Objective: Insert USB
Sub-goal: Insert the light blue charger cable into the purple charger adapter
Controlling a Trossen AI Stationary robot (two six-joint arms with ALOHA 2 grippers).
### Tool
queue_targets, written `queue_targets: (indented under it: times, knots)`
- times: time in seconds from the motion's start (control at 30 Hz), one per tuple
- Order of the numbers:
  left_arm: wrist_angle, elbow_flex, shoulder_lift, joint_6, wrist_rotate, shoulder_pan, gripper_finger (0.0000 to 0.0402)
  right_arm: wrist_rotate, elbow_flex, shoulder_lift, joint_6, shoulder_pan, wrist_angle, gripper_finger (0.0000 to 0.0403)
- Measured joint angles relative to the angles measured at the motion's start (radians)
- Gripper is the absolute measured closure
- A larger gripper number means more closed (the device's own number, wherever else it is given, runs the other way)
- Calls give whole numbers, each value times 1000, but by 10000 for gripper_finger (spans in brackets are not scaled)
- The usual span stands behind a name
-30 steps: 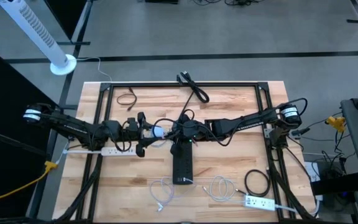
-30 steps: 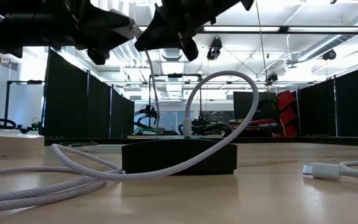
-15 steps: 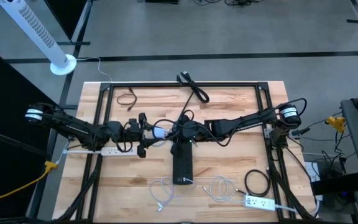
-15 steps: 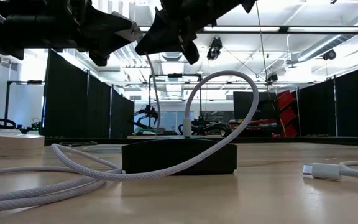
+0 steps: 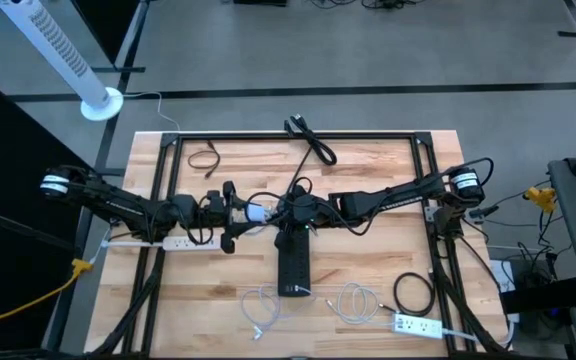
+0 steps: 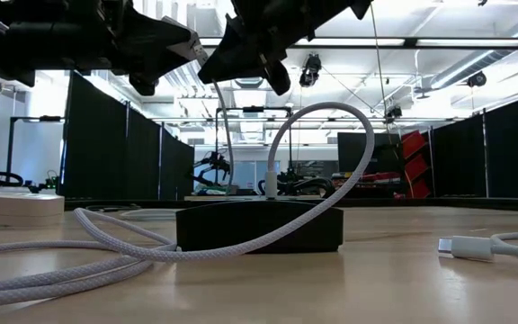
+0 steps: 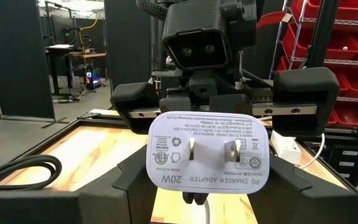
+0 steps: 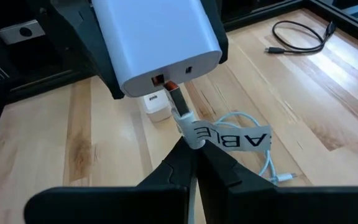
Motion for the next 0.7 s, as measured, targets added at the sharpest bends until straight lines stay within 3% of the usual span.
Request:
queue_targets:
  times: [0.7]
  knots:
    - [84, 15, 102, 5, -1, 0, 209, 0, 0, 0, 11, -2, -80, 403]
